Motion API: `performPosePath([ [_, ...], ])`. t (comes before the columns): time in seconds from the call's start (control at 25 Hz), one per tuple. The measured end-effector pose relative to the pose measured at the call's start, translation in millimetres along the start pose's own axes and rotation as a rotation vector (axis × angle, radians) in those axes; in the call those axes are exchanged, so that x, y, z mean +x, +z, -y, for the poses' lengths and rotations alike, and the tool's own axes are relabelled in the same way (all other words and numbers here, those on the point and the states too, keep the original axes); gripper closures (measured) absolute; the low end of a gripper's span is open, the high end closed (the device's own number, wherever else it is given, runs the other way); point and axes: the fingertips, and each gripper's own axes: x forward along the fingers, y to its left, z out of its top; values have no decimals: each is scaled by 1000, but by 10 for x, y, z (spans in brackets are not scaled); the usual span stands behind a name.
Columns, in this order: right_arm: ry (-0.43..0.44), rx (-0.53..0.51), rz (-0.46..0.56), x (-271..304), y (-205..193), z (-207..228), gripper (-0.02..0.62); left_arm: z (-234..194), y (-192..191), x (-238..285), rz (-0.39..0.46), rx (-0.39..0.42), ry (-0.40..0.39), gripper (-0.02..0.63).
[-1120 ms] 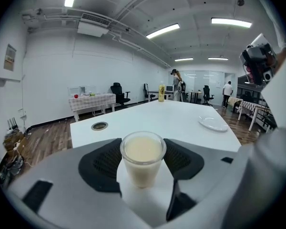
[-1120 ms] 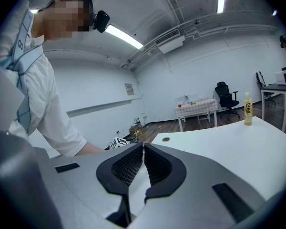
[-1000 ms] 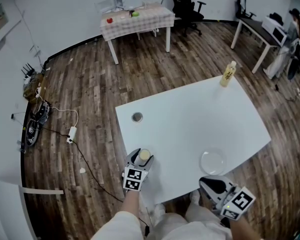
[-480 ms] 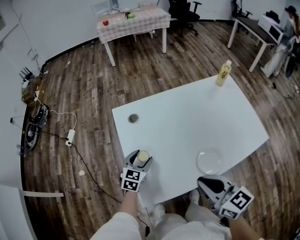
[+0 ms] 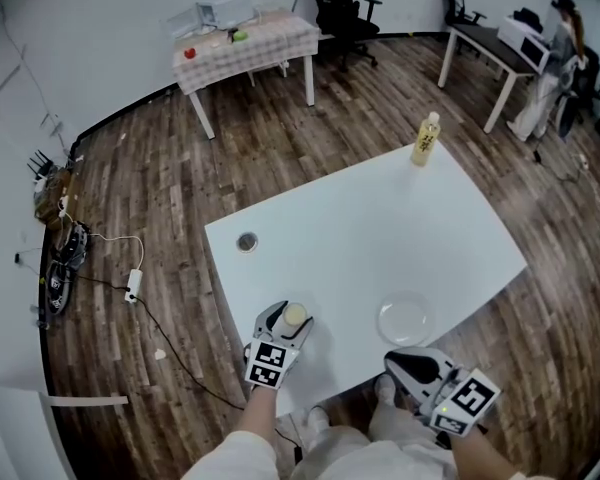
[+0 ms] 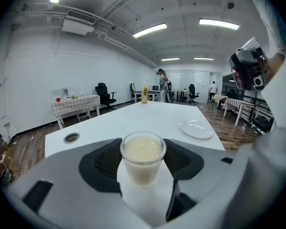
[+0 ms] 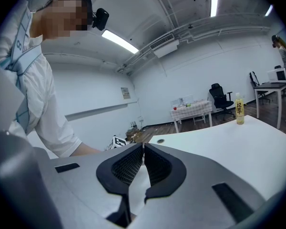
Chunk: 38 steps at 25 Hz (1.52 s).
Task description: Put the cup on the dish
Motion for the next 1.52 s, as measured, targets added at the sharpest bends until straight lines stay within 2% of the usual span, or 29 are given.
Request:
performPosePath([
  [1.04,-132,80,56,-739,-43,683,561,1530,793,953,46,123,-298,337],
  [1.52,-184,90,61,-1029,-114,850,562,2169,766,1230,14,179,-426,337],
])
